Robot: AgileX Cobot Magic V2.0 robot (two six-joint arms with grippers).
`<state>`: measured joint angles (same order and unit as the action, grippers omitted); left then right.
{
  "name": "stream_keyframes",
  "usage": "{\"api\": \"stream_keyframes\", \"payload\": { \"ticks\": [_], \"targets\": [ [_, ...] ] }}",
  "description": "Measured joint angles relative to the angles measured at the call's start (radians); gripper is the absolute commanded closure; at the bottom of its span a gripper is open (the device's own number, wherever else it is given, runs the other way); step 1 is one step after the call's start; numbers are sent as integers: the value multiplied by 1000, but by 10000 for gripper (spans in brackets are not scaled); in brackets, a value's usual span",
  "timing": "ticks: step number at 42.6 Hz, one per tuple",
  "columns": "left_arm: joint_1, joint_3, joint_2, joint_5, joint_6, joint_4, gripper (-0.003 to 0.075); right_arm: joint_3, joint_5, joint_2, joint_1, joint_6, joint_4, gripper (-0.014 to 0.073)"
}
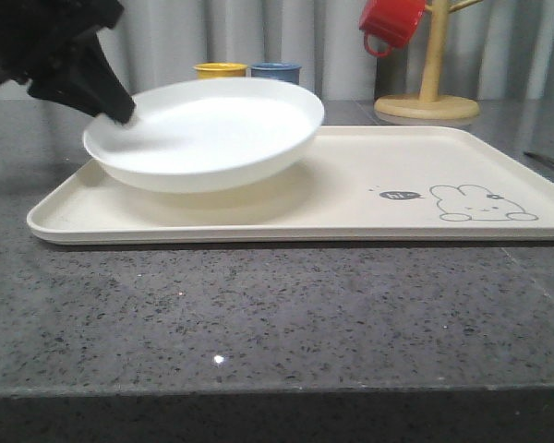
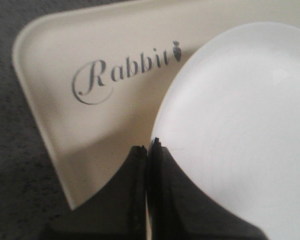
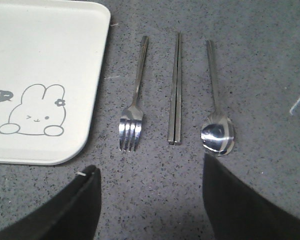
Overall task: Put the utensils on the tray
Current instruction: 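Grasp the white plate rim with the left gripper and lift it over the tray, then lower the plate onto the tray and open the left gripper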
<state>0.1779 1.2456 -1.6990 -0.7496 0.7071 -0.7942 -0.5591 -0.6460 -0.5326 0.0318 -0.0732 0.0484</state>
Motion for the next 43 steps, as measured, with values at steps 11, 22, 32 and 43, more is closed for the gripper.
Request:
{"api": "stream_keyframes", "payload": {
  "ticks": [11,22,32,43],
  "targets": [
    [13,0,-52,2,1,0,510,0,0,0,0,0,0,125],
    [13,27,-50,-44,1,10,352,0,0,0,0,1,0,125],
    [129,115,71,-92,-96,209,352,0,0,0,0,2,0,125],
    [423,38,276,-111,-477,689,352,0,0,0,0,2,0,125]
  ]
}}
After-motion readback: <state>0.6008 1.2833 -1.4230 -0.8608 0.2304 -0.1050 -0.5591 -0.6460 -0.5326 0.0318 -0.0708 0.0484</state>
